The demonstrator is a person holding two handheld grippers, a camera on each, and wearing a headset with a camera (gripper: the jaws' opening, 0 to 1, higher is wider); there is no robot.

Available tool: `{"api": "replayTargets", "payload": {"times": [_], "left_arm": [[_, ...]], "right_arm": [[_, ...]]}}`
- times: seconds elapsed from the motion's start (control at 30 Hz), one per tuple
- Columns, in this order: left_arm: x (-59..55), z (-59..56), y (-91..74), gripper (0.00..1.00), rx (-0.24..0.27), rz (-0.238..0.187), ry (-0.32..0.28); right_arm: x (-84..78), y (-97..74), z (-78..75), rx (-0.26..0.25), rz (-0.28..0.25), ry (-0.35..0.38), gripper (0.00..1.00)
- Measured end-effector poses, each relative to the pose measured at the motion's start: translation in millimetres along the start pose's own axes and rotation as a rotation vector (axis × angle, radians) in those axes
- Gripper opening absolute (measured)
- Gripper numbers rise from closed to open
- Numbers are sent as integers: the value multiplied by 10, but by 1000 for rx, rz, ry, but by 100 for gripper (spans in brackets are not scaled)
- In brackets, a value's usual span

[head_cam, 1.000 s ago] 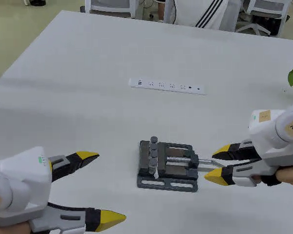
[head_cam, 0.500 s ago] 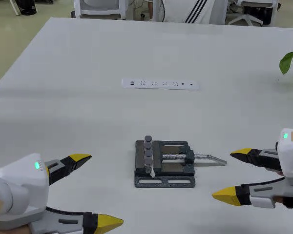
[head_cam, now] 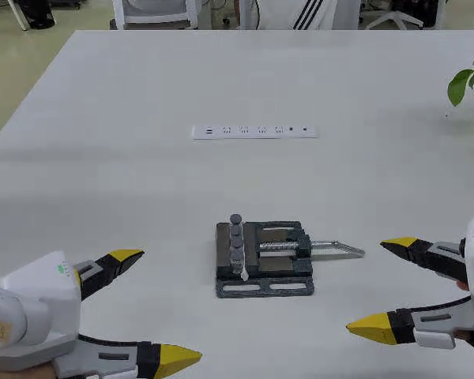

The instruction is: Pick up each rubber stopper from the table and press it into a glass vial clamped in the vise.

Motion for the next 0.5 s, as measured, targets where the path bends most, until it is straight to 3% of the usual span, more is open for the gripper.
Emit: {"api": "replayTargets", "payload": {"times": [0.5], "left_arm": [[-90, 59, -29, 99, 8, 9, -10]], "right_arm": [[-8, -8, 36, 8, -10, -1, 90]]}}
Point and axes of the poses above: the centre of the closed fingertips' face, and the gripper's own axes: y roughly forward along the fingers, z roughly to its left, x roughly out of its top, the point moved 8 cm from there along -y, roughly backward along the fingers, and after that the axes turned 5 degrees about z, right-handed, at the moved point
